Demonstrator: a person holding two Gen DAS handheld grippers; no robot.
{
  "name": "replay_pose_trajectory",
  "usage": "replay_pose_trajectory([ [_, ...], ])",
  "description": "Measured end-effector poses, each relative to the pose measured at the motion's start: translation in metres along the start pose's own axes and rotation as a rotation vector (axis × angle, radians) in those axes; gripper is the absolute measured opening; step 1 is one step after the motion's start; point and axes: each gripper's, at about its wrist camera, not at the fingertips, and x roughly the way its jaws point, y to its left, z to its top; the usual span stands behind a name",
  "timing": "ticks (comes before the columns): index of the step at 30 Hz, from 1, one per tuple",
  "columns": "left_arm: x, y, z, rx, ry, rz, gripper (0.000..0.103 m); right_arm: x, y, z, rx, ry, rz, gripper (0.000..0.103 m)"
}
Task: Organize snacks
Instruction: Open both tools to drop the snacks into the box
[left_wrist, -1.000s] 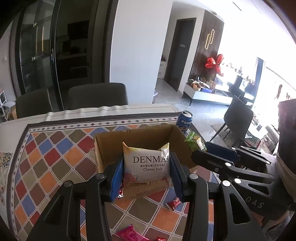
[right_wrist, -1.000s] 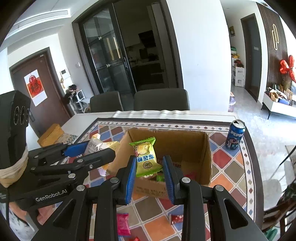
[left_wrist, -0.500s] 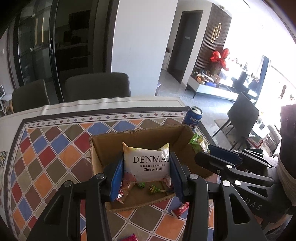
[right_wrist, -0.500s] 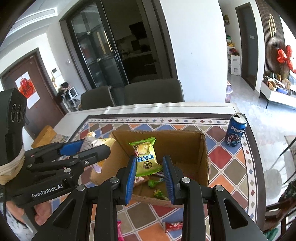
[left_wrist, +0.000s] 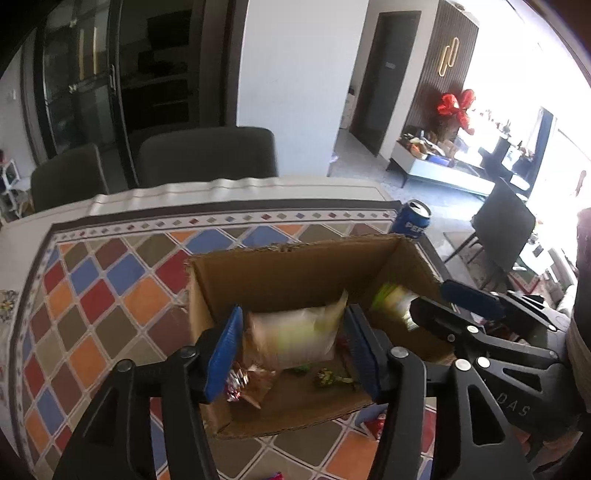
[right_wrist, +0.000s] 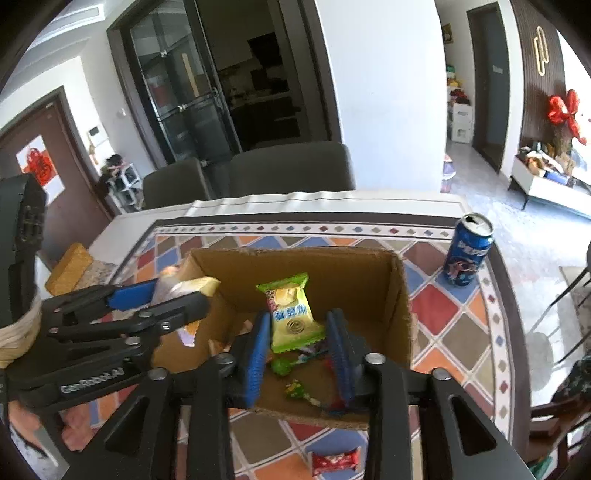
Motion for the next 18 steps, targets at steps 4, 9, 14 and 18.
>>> replay_pose_trajectory([
  [4, -0.018, -0.001, -0.008, 0.007, -0.038, 0.044, 0.064, -0.005, -0.004, -0.005, 0.017, 0.0, -0.021, 0.048],
  [9, -0.043, -0.008, -0.027, 0.02, -0.074, 0.069, 0.067, -0.019, -0.003, -0.019, 0.017, -0.013, -0.023, 0.048],
  [14, -0.059, -0.01, -0.05, 0.019, -0.075, 0.049, 0.068, -0.039, 0.001, -0.036, 0.019, -0.04, -0.018, 0.048],
  [18, -0.069, -0.011, -0.072, 0.015, -0.073, 0.058, 0.068, -0.056, 0.009, -0.049, -0.003, -0.073, -0.033, 0.048],
])
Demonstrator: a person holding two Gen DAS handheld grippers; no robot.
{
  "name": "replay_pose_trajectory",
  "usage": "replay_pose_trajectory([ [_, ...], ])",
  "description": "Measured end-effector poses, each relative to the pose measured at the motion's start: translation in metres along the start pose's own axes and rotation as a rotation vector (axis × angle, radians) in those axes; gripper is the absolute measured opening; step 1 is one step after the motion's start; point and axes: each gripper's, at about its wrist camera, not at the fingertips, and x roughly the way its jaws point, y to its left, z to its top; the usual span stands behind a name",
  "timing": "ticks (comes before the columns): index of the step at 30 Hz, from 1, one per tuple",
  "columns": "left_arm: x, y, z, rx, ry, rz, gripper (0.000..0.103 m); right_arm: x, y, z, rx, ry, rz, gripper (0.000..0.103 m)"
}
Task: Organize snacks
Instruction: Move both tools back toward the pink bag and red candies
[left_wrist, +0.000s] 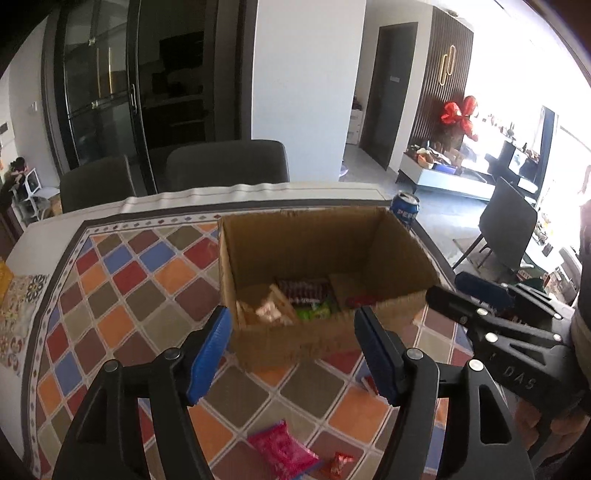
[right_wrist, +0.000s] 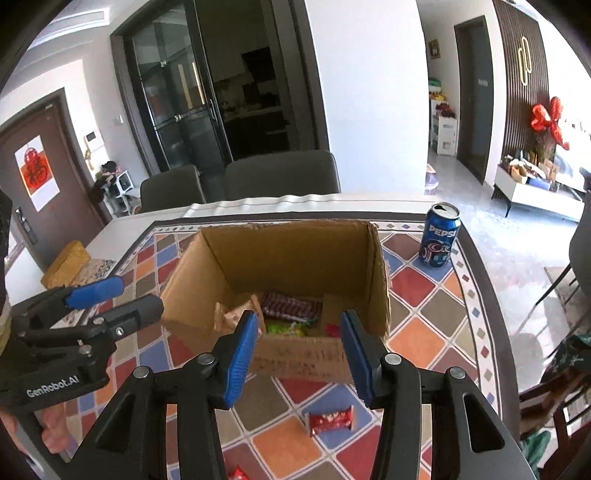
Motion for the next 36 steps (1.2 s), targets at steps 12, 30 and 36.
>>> replay_pose_trajectory([
  [12, -0.015, 0.0, -0.05, 0.004, 0.019, 0.022, 0.073, -0.016, 0.011, -0.048, 0.001, 0.032, 0.009, 0.048],
  [30, 0.021, 0.012, -0.12, 0.003, 0.146, 0.022, 0.073, 0.006, 0.028, -0.129, -0.005, 0.16, 0.049, 0.048],
  [36, 0.03, 0.015, -0.133, -0.003, 0.181, 0.02, 0.073, 0.018, 0.031, -0.149, 0.01, 0.218, 0.094, 0.048],
])
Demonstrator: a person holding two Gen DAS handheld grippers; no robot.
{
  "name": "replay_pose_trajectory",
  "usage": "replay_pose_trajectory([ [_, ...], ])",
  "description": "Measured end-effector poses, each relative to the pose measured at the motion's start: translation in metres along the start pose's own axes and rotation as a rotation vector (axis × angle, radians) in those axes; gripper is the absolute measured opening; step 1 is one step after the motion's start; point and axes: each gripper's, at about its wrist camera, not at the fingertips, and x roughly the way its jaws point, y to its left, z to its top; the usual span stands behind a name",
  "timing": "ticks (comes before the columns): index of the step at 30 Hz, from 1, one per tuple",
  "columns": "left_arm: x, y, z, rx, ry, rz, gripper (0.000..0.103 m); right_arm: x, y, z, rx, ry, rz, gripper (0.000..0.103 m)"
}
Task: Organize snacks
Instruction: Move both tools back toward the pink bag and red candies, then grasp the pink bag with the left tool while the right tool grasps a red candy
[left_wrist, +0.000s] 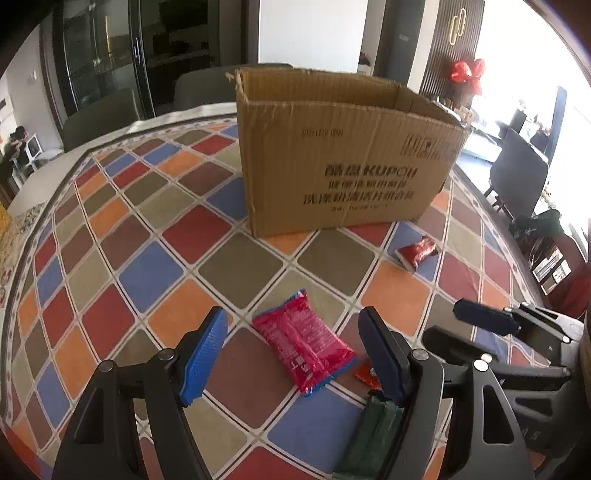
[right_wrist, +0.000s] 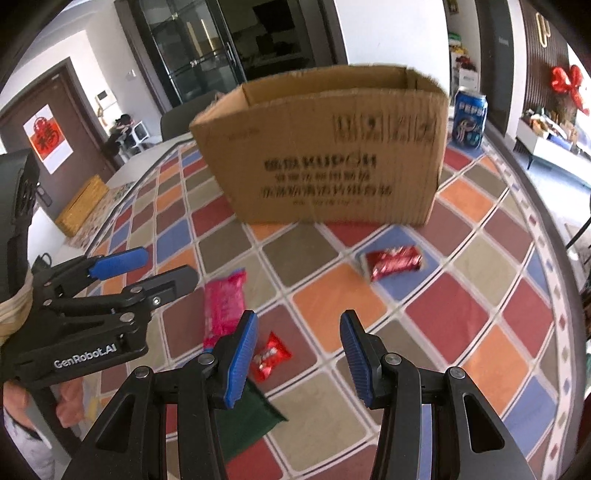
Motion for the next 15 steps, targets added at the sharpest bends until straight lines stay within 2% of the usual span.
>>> replay_pose_trajectory([
  [12, 0.034, 0.001, -0.009, -0.01, 0.093, -0.017, 0.073, 0.032, 0.008, -0.022, 0.001, 0.092, 0.055, 0.047],
  [15, 0.045, -0.001, -0.011, -0.014, 0.119, -0.016, 0.073, 0.038, 0.008, -0.024, 0.01, 0.109, 0.065, 0.044],
])
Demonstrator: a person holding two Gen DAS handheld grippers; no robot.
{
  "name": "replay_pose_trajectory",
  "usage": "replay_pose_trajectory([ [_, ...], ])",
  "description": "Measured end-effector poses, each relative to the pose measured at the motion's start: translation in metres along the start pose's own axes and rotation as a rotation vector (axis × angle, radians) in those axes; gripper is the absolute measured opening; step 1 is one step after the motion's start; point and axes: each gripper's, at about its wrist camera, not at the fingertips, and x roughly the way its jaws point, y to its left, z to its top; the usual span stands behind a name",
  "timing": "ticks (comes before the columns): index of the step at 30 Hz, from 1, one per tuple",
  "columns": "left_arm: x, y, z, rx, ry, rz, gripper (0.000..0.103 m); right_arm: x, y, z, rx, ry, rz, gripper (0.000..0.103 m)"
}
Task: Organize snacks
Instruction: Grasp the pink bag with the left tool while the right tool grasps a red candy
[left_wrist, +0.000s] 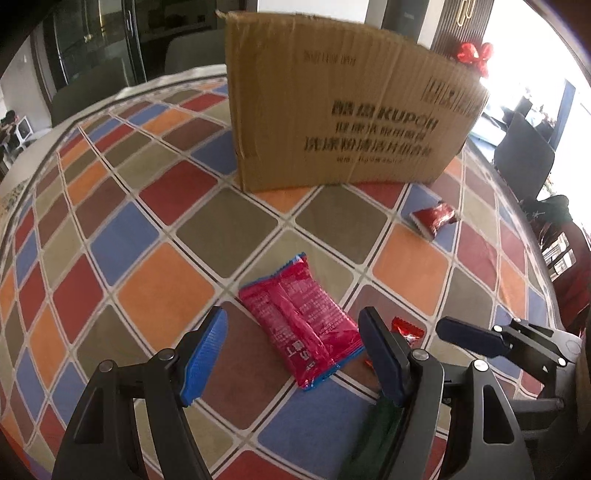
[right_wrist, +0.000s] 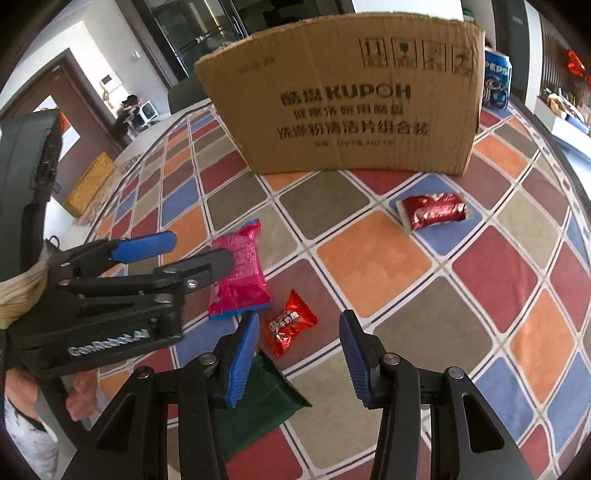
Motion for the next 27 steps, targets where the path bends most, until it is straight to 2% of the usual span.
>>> replay_pose_trajectory([
  [13, 0.027, 0.0, 0.006, -0.042, 0.04, 0.026, 0.073, 0.022, 0.002, 0.005, 0.018, 0.024, 0.01, 0.032],
  [19, 0.032, 0.001, 0.007, -0.056, 0.05, 0.017, 0.072, 0.026, 0.001, 0.008, 0.02, 0.029, 0.006, 0.032],
  [27, 0.03, 0.006, 0.005, -0.045, 0.038, 0.007, 0.058, 0.025, -0.007, 0.012, 0.007, 0.005, -0.044, 0.032],
])
